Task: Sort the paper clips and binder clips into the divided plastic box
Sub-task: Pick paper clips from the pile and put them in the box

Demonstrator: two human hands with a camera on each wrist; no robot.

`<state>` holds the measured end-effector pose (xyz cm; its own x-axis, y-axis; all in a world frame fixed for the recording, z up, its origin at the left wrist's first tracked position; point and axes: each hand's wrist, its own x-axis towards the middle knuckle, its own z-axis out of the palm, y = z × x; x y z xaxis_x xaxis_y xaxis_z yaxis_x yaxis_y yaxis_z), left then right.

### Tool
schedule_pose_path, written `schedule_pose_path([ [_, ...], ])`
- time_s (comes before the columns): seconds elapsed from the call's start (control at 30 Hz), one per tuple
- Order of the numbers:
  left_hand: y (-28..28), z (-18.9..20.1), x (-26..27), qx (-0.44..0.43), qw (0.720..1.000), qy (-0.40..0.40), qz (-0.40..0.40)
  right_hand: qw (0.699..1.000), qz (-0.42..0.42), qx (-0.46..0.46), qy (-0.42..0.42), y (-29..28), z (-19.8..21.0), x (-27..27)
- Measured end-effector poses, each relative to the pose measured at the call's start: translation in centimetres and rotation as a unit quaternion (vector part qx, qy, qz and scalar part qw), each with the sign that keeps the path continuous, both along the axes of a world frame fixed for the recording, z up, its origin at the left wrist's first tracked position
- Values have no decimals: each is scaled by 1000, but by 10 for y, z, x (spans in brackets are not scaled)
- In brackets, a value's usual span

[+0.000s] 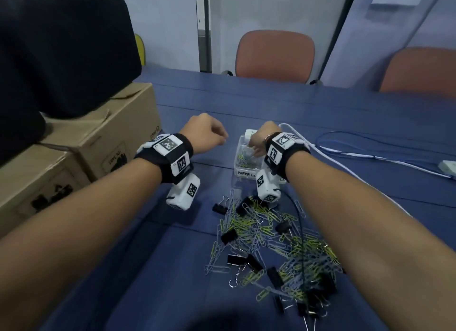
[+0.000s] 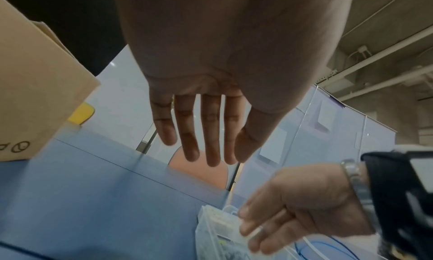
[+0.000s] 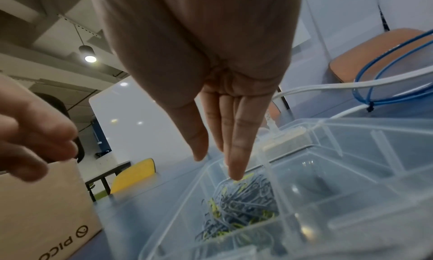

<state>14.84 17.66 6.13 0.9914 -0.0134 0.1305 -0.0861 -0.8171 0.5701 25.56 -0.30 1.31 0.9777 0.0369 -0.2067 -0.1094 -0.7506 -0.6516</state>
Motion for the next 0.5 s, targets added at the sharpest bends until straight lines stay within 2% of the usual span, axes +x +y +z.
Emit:
schedule_pose_path([
  [0.1, -13, -6, -13, 24, 998, 23, -52, 997, -24, 79, -8, -8, 28, -37],
  [0.17, -26, -12, -24, 59, 992, 46, -100, 995, -11, 94, -33, -18, 45, -68],
  [0.27, -47, -26, -41, 131, 968, 122, -176, 993, 22, 90, -68, -40, 47, -102],
  [0.37, -64, -42, -56, 175, 944, 177, -215, 995, 69, 47, -59, -59, 31, -130],
  [0.5, -74, -52, -70, 194, 948, 159, -197, 976, 183, -104, -55, -70, 0, -167],
])
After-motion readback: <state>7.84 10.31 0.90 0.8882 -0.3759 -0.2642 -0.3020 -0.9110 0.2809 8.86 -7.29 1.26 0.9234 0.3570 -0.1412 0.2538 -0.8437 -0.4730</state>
